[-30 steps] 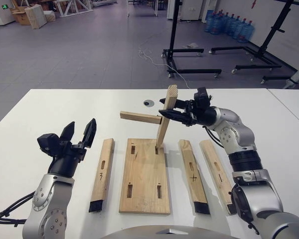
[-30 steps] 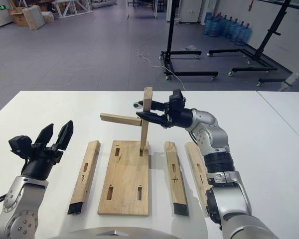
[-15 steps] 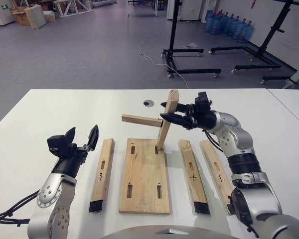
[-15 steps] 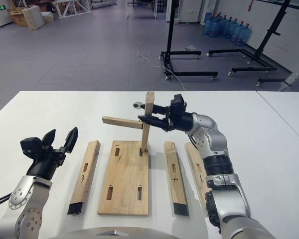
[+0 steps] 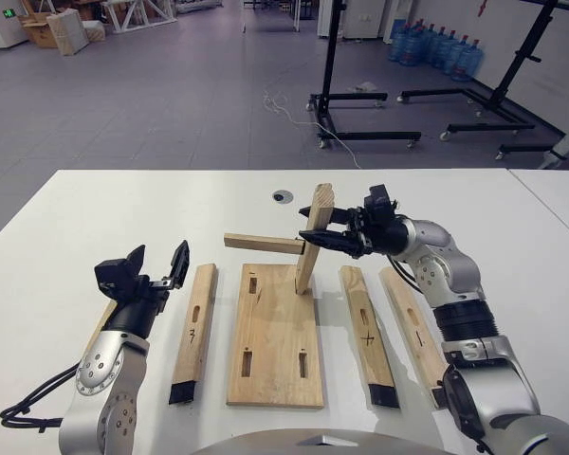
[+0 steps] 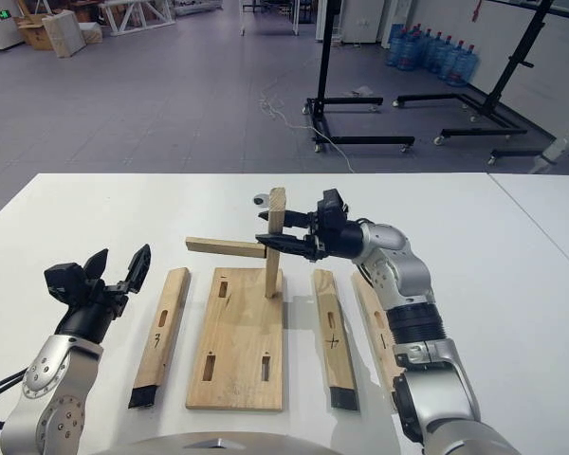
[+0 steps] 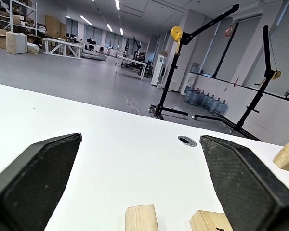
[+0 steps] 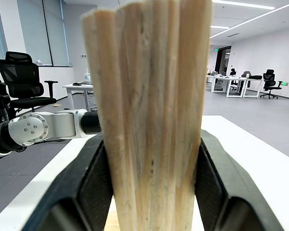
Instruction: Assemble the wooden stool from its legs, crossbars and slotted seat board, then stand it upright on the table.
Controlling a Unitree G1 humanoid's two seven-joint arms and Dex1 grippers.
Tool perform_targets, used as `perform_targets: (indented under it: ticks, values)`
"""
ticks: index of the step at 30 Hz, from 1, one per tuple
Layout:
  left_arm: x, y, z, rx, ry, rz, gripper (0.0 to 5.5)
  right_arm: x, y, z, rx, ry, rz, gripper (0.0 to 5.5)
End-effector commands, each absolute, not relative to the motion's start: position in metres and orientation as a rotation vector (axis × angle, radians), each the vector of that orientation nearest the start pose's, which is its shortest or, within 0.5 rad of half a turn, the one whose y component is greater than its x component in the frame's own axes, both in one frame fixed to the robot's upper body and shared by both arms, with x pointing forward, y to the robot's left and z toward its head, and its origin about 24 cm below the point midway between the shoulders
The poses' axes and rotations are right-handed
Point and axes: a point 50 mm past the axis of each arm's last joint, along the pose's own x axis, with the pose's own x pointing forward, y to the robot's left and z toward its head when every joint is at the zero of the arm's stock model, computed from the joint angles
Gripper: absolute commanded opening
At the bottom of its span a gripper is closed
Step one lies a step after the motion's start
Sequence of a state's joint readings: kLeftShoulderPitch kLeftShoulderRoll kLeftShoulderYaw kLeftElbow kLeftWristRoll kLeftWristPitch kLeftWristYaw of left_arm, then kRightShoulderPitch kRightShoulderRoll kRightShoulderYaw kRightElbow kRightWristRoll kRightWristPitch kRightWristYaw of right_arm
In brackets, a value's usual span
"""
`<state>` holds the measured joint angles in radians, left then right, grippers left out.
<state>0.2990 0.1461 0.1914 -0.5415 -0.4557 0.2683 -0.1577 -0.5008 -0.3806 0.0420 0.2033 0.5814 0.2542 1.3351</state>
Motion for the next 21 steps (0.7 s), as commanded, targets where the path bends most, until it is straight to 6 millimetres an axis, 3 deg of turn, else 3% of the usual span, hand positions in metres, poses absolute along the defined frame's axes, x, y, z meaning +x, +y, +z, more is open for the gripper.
perform_targets:
  ticks: [1,8,18,21]
  values:
    - [0.192,0.203,0.09,-0.221,-0.046,-0.06,4.5,0.302,-0.143,0.118,0.147,0.073,1.459,2.07]
    - [0.196,0.2,0.088,-0.217,-0.04,-0.077,4.5,0.318,-0.139,0.126,0.1,0.175,1.477,2.06]
    - [0.193,0.195,0.078,-0.229,-0.019,-0.067,4.5,0.324,-0.14,0.125,0.131,0.337,1.497,2.06]
    - [0.194,0.195,0.077,-0.231,-0.017,-0.065,4.5,0.326,-0.138,0.13,0.154,0.338,1.492,2.7]
